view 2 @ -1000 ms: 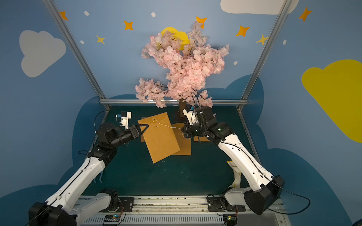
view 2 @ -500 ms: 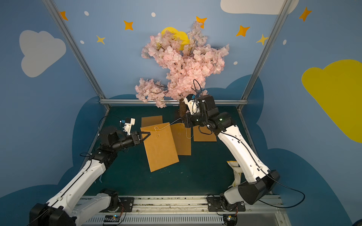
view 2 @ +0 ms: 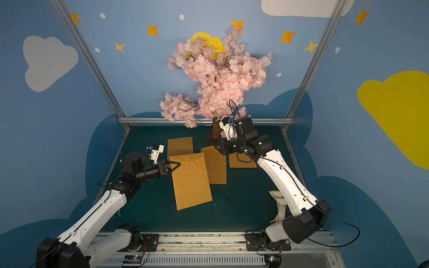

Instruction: Open the file bag

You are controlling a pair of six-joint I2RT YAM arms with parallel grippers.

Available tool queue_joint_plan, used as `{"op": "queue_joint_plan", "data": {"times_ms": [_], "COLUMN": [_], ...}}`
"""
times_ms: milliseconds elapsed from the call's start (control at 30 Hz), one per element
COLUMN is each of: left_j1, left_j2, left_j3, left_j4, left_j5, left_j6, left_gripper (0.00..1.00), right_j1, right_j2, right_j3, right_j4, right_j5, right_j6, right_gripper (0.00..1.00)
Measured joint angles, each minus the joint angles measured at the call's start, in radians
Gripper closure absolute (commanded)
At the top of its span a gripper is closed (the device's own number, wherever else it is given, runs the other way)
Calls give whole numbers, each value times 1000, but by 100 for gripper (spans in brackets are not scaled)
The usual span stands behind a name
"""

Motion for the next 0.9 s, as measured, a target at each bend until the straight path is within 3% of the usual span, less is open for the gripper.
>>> {"op": "queue_joint_plan", "data": {"times_ms": [467,900], "left_j1": [5,-4], "left_j2": [25,21], "left_j3": [-38,-65], "left_j4": [222,311], "left_j5": [74,90], "left_j6": [-164,-237], "left_gripper": [98,97], "right_j1": [0,11], "right_j2": [-37,-1], "right_j3": [-239,-263], "right_j4": [200,345], "right_j5": [-129,-201], "right_j6": [89,187], "right_gripper": [49,47]}}
